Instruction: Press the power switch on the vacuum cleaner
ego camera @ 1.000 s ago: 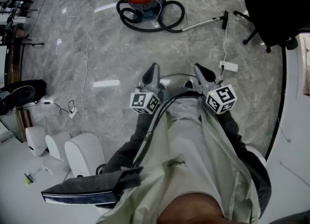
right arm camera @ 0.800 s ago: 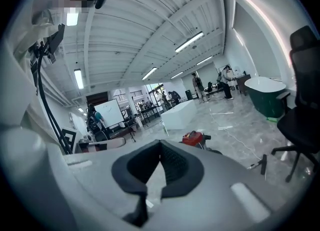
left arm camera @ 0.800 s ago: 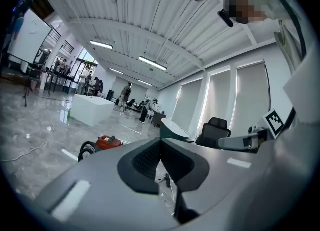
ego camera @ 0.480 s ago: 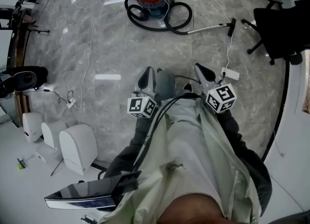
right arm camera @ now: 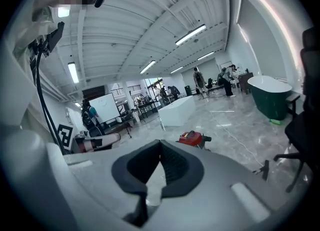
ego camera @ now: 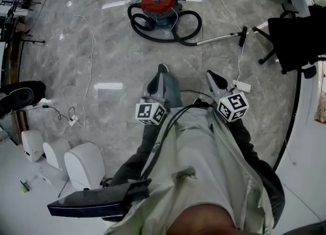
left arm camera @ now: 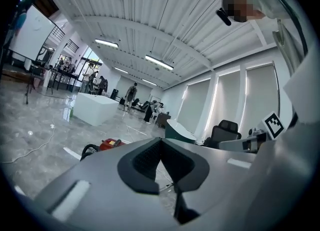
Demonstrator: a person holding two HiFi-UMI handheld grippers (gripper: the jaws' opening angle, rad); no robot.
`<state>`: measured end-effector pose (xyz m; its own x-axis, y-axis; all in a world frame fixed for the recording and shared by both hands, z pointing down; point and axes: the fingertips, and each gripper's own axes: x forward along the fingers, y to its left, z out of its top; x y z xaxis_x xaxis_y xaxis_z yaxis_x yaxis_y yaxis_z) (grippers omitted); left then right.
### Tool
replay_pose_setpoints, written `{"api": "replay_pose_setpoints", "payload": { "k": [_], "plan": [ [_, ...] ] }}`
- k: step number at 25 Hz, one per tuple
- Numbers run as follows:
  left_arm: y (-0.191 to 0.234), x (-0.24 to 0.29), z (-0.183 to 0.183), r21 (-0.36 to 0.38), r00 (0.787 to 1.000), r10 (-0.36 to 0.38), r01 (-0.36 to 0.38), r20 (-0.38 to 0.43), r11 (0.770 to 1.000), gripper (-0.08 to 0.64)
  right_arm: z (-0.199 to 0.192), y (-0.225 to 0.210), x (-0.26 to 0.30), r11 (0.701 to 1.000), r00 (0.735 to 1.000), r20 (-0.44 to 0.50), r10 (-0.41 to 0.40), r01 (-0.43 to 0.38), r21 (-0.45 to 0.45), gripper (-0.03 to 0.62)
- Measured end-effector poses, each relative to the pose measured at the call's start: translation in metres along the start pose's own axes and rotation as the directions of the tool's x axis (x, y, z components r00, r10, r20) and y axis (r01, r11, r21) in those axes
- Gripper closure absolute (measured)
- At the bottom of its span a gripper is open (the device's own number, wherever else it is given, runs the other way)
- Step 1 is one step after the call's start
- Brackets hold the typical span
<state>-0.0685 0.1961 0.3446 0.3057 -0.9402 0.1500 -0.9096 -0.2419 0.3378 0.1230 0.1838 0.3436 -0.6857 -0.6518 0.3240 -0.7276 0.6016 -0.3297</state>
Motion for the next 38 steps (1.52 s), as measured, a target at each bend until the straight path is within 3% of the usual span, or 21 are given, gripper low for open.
{"api": "replay_pose_setpoints", "payload": {
  "k": [7,14,24,32,38],
  "plan": [
    [0.091,0.084,0.045,-0.007,0.996,-0.073,0.073,-0.042,0.997,0.554,0.049,-0.03,0.112,0.99,0.991,0.003,-0.137,0.136,0.036,0.591],
    [0.167,0.14,0.081,-0.016,0.987,-0.125,0.124,-0.102,0.992,0.554,0.093,-0.031,0.205,0.98,0.98,0.017,-0.197,0.196,0.043,0.591],
    [0.214,0.177,0.091,-0.038,0.99,-0.084,0.08,-0.115,0.996,0.554,0.118,-0.022,0.275,0.992,0.992,0.009,-0.129,0.128,0.011,0.591],
    [0.221,0.235,0.117,0.01,0.997,-0.019,0.02,-0.078,1.0,0.554,0.152,-0.063,0.312,0.998,0.997,0.033,-0.063,0.063,-0.01,0.591],
    [0.22,0.286,0.123,0.034,0.997,0.046,-0.044,-0.07,0.998,0.554,0.178,-0.093,0.336,0.989,0.999,0.039,-0.001,0.007,-0.145,0.591]
  ]
}}
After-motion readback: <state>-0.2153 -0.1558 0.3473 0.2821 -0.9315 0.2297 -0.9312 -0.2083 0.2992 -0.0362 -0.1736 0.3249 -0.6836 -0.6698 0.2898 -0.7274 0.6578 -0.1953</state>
